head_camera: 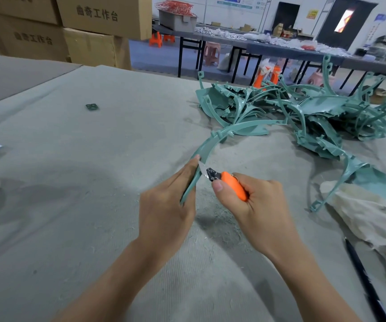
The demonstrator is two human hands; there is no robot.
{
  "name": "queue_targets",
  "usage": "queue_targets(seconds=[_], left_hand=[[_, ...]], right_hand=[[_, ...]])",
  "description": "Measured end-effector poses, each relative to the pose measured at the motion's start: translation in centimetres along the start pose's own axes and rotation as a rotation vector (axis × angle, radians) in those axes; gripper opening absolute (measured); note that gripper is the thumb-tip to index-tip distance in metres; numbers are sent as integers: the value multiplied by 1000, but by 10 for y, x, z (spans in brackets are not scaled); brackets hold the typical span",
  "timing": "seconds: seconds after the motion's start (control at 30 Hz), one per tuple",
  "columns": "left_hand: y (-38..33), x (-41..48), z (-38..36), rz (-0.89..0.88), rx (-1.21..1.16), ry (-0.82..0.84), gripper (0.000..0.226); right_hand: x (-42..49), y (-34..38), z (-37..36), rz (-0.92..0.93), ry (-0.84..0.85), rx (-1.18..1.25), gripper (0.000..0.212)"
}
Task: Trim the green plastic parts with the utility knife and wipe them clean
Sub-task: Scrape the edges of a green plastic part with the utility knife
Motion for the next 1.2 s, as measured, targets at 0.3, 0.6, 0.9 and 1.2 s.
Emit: queue_targets(seconds=[0.3,0.6,0.9,1.2], left_hand=[[0,0,-1,-44,60,5,40],[-1,-3,-5,-92,107,-50,40],[-2,-6,-5,-160,120,-32,39],[-6,-4,-7,-143,146,-6,39]], right_hand=[[-1,4,3,-43,-80,-184,67],[1,1,5,-91,-134,-277,61],[0,5,10,-150,-284,-410,62],[4,-6,24,-191,-418,-443,54]])
Point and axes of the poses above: each hand's wrist, its own x-axis towards the middle knuckle, its own z-axis out of the back of the hand, y = z × x, the point moved 2 cm from there along x, towards the middle knuckle, and after that the axes turned 11 degrees about y, right-handed, at the moved point
